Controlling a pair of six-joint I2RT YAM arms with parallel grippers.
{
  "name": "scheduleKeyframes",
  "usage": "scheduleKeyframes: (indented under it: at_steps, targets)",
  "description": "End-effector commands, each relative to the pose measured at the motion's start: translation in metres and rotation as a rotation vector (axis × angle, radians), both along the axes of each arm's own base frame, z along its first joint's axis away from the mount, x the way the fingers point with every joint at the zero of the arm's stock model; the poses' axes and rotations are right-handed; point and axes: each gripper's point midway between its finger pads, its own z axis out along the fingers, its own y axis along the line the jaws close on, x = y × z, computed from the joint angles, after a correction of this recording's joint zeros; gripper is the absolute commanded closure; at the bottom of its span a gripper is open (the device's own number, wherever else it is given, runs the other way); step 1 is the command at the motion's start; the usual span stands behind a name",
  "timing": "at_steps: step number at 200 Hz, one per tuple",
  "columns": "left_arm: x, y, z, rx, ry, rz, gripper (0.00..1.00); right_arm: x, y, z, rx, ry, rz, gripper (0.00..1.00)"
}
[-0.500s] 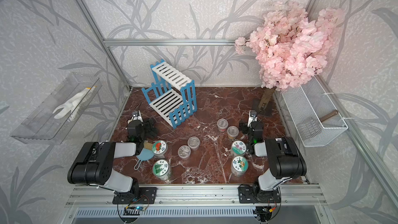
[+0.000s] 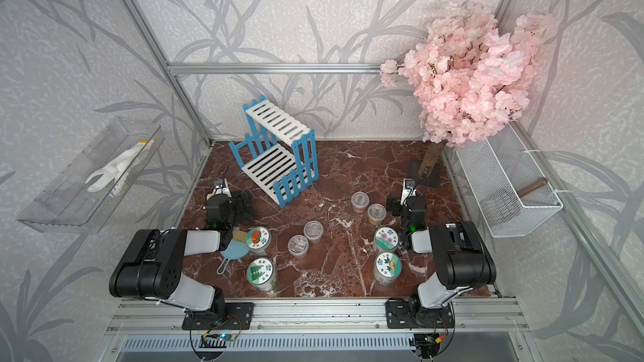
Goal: Place the seed container on the shelf
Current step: Move the shelf to the center of the board.
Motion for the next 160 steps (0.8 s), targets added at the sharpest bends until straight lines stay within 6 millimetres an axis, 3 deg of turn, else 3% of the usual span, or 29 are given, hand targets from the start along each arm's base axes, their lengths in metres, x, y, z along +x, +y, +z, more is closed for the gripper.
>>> scheduleKeyframes:
  at_steps: [1, 27, 53, 77, 93, 106, 123, 137, 160]
  targets:
    - [0.006, -0.001, 0.009, 0.008, -0.028, -0.011, 0.00, -0.002, 0.003, 0.012, 0.004, -0.063, 0.021, 0.01]
    - [-0.006, 0.004, 0.024, 0.011, -0.080, 0.024, 0.00, -0.011, 0.007, 0.020, -0.017, -0.118, 0.028, 0.01]
    - [-0.028, 0.013, 0.057, -0.013, -0.130, 0.092, 0.00, -0.017, 0.013, 0.041, -0.059, -0.130, 0.023, 0.01]
    - [-0.045, 0.018, 0.092, -0.106, -0.200, 0.151, 0.00, -0.022, 0.024, 0.050, -0.014, -0.017, 0.050, 0.01]
    - [-0.052, 0.019, 0.110, -0.239, -0.249, 0.202, 0.00, -0.028, 0.040, 0.063, 0.070, 0.020, 0.116, 0.01]
    - [-0.059, 0.018, 0.113, -0.385, -0.277, 0.255, 0.00, -0.034, 0.062, 0.076, 0.162, 0.045, 0.215, 0.01]
    - [-0.042, -0.018, 0.132, -0.448, -0.323, 0.021, 0.00, -0.042, 0.095, 0.094, 0.307, 0.069, 0.373, 0.01]
    - [-0.030, -0.048, 0.137, -0.503, -0.249, -0.132, 0.00, -0.044, 0.121, 0.105, 0.427, 0.132, 0.474, 0.01]
    - [-0.010, -0.093, 0.131, -0.567, -0.090, -0.343, 0.00, -0.041, 0.159, 0.097, 0.455, 0.307, 0.536, 0.01]
